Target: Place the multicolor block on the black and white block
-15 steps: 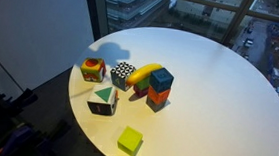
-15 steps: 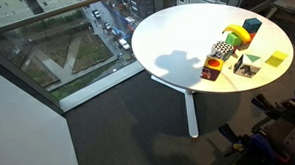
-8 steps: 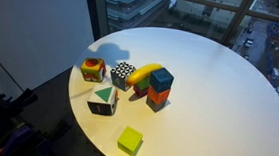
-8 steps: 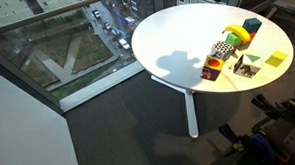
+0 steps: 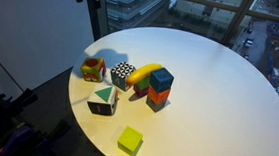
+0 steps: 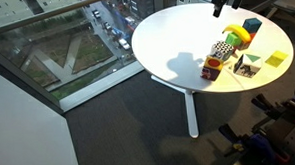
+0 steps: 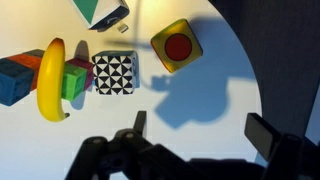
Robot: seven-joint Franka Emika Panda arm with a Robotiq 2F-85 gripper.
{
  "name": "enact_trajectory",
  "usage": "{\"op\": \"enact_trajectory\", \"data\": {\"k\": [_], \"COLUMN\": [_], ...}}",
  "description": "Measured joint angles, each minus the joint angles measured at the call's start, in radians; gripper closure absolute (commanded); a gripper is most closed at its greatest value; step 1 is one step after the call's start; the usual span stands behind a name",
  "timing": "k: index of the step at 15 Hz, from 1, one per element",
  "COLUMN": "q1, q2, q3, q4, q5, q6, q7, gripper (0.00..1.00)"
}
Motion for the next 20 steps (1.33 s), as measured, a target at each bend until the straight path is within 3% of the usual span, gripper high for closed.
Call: {"op": "enact_trajectory", "data": {"k": [4,10,20], "q1": [-0.010,-0.015,0.002], "q2": [0.012,0.077,0.222], "q3": [-0.007,-0.010,0.006], "q4": [-0.051,-0.072,-0.133], "q5": [0.056,0.056,0.025], "q6": [0.048,0.071,0.292], "q7": [-0.089,-0.093,-0.086], "gripper": [0.00,0.00,0.00]}}
